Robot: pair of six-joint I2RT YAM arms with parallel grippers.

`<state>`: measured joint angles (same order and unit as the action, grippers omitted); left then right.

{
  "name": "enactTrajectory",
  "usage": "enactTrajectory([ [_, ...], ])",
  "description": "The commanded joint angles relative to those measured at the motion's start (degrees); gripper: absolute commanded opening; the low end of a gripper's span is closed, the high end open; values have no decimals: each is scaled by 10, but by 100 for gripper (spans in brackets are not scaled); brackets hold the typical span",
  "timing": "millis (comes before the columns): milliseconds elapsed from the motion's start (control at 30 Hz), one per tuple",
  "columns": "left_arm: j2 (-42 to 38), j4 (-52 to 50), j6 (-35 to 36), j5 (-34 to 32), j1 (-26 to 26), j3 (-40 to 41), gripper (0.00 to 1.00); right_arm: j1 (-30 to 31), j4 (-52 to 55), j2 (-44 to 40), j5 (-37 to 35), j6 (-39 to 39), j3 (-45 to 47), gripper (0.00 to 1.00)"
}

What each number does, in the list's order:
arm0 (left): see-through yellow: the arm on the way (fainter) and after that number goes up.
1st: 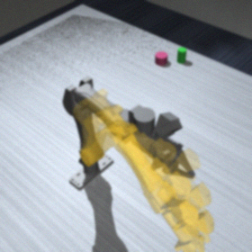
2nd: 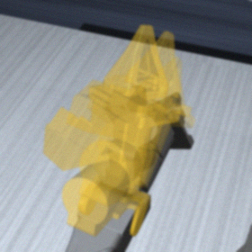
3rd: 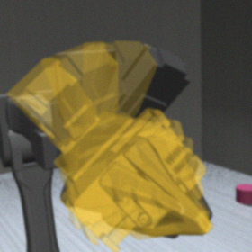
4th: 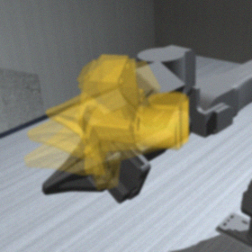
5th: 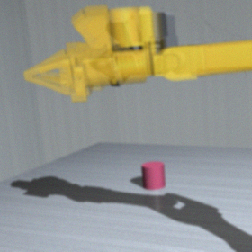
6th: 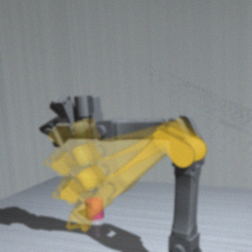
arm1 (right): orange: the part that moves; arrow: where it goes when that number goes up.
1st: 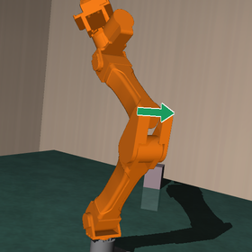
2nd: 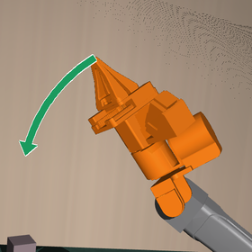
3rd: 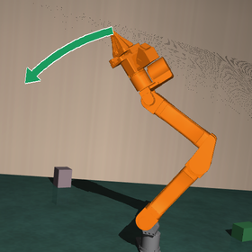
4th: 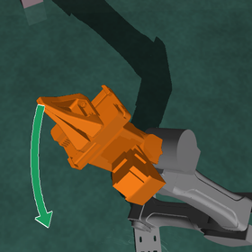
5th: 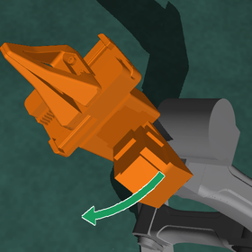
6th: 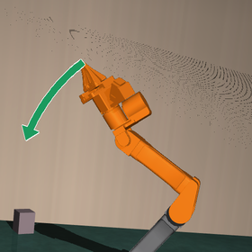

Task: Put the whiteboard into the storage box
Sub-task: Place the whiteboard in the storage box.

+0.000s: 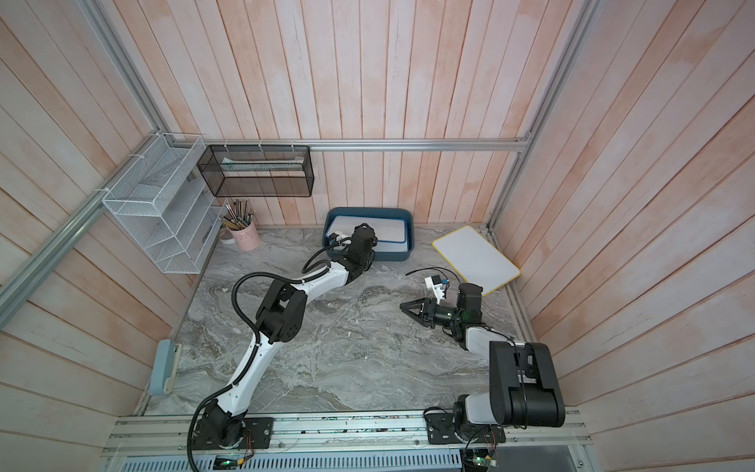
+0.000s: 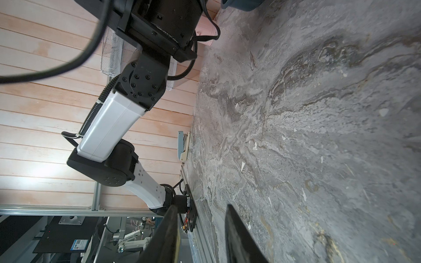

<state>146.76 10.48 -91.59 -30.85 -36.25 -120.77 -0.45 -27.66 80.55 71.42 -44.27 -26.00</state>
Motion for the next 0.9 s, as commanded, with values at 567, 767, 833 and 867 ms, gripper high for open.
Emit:
enactTrajectory([
  [567,-238,202,128,-7,-8,335,100,1,89,-13,-70,48,-44,36],
  [767,-195,165,135,49,9,263,100,2,106,-16,-73,52,-51,36],
  [833,-186,159,147,62,5,237,100,2,116,-21,-77,57,-52,36],
  [867,-184,153,157,58,0,227,100,2,123,-24,-80,60,-53,36],
])
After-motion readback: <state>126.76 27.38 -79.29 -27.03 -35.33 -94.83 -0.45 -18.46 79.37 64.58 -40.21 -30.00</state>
